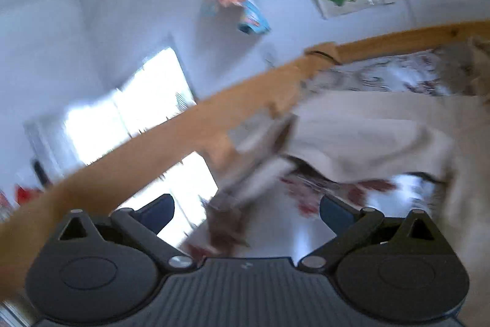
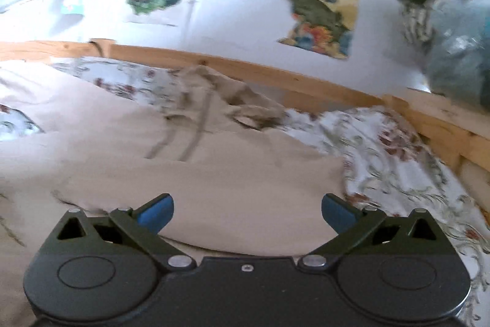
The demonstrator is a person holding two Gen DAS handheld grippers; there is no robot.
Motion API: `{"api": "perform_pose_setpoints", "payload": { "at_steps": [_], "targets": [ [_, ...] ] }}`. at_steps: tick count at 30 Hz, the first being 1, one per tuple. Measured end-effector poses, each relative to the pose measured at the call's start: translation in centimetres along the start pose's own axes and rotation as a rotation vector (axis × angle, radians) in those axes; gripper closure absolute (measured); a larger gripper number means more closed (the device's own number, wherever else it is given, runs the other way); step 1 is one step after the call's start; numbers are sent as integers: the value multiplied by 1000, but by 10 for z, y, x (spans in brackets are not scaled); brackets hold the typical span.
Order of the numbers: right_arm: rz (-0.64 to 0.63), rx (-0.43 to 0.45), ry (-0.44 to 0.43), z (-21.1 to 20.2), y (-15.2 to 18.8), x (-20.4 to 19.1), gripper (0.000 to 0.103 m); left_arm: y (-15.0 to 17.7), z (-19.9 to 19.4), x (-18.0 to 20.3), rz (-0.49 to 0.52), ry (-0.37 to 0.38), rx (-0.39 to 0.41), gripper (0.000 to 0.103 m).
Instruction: Fold large clothes
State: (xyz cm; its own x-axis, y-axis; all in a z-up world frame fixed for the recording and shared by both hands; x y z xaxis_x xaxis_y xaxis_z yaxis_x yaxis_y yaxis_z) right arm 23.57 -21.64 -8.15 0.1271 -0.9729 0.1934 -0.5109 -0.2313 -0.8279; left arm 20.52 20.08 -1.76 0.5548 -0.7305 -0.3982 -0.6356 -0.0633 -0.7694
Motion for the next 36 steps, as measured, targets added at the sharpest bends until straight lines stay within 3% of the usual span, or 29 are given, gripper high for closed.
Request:
{"api": "perform_pose_setpoints", "payload": {
  "at_steps": [4,5,7,9,13,17,21,26,30,36],
  "targets": [
    [62,-8,-29,-1,-19,-32,1,-28,18,5,50,-51,-6,2],
    [78,-10,-38,0,-20,-39,1,-35,25,10,78,-62,-21,7],
    [68,-14,-84,4,-17,-53,1,-42,39,22,141,-53,-73,27],
    [8,-16,-122,6,-8,-64,1,-46,50,28,178,-36,-117,68],
    [-30,-50,-132,11,10,-68,1,-56,36,13,101,57,-93,102],
    [36,-63,-118,16,10,-55,1,-77,3,-17,22,189,-62,103],
    [47,-53,-117,14,8,-48,1,-121,-41,-42,-21,340,-13,103],
    [42,-29,-133,7,3,-42,1,-177,-99,-57,-75,468,111,103],
    [50,-9,-131,2,0,-34,1,-206,-127,-44,-86,539,202,103],
    [95,-2,-120,1,0,-15,1,-231,-166,25,-23,775,247,103]
  ]
}}
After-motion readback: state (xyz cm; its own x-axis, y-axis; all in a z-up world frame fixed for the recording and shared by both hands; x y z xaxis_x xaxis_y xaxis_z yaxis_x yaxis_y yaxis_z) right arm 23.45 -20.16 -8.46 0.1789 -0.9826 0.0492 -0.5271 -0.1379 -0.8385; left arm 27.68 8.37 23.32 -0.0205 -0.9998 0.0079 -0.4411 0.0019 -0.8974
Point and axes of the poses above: each gripper's, at about its wrist camera, not at the fingertips, and z roughly the way its jaws point, x to its right, y to its underside, the point moved 6 cm from there along z, roughly the way its jaws point, and after that the axes turned 14 degrees about -x, right-handed, at the moved point
